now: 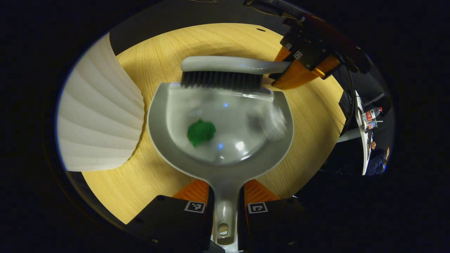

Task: Pick up the small broom and dustpan from the desktop, sweep the trash into the dustpan with the broom, and then empty the trash into the garbage bin.

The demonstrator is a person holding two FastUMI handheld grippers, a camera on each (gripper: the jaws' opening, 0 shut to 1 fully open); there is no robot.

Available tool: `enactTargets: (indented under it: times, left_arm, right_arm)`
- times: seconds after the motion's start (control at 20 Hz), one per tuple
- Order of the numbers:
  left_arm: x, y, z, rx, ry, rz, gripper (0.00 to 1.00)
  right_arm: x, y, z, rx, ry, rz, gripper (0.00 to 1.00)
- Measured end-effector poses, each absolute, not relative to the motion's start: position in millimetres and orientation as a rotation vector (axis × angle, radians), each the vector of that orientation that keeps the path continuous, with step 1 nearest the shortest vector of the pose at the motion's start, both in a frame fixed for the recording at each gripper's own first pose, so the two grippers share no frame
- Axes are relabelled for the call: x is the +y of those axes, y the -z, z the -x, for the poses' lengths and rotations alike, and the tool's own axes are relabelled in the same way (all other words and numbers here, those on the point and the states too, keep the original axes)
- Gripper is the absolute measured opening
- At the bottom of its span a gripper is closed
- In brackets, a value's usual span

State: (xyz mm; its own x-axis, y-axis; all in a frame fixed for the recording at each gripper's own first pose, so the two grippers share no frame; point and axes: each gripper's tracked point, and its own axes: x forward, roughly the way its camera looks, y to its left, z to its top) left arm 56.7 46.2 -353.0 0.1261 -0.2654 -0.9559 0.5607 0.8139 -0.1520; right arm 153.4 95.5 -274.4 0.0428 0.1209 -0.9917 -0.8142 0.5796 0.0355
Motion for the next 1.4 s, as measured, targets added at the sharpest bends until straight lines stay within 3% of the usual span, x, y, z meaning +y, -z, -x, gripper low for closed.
enactTargets:
  times: [0.25,0.7,0.85,1.05,1.4]
  left_arm:
    - [45.2,354.5,-58.0,1.310,0.599,-0.255,0.29]
    - [74.8,338.0,-38.9,1.294,0.576,-0.237,0.29]
    - [77.8,321.7,-34.2,1.271,0.576,-0.233,0.29]
    - [70.3,297.1,-20.4,1.262,0.604,-0.233,0.29]
    - [56.1,214.2,-9.9,1.197,0.677,-0.279,0.29]
  right_arm:
    - [102.1,273.3,-145.1,1.343,-0.775,0.567,0.14]
    - [-4.0,262.2,-185.0,1.266,-0.461,0.412,0.14]
    - [-45.6,267.0,-174.7,1.283,-0.382,0.400,0.14]
    - [-60.6,289.3,-139.2,1.327,-0.338,0.406,0.14]
    - [-54.0,298.8,-128.1,1.316,-0.348,0.365,0.14]
